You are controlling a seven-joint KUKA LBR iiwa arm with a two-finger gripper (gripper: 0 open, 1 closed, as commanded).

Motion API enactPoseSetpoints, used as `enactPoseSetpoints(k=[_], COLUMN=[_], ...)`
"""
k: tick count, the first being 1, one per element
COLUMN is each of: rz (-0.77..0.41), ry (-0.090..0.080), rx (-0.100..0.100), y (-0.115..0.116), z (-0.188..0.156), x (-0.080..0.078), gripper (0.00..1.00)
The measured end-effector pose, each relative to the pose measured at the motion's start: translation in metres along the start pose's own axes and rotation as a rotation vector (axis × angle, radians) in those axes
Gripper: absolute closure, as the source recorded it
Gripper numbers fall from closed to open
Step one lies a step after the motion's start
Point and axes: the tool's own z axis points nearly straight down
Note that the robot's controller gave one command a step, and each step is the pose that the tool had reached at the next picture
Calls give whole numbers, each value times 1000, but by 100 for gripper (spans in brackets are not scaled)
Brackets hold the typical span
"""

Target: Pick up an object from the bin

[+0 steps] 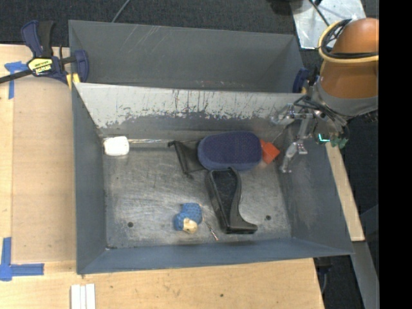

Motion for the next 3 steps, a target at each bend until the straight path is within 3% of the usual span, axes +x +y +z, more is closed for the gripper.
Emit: enactPoseSetpoints(k=[1,2,3], rz=[156,406,405], ry=[-4,16,-5], rx=[-1,1,1], y=[23,38,38], z=[32,95,94], x=[-7,-6,-11], gripper=[0,0,100])
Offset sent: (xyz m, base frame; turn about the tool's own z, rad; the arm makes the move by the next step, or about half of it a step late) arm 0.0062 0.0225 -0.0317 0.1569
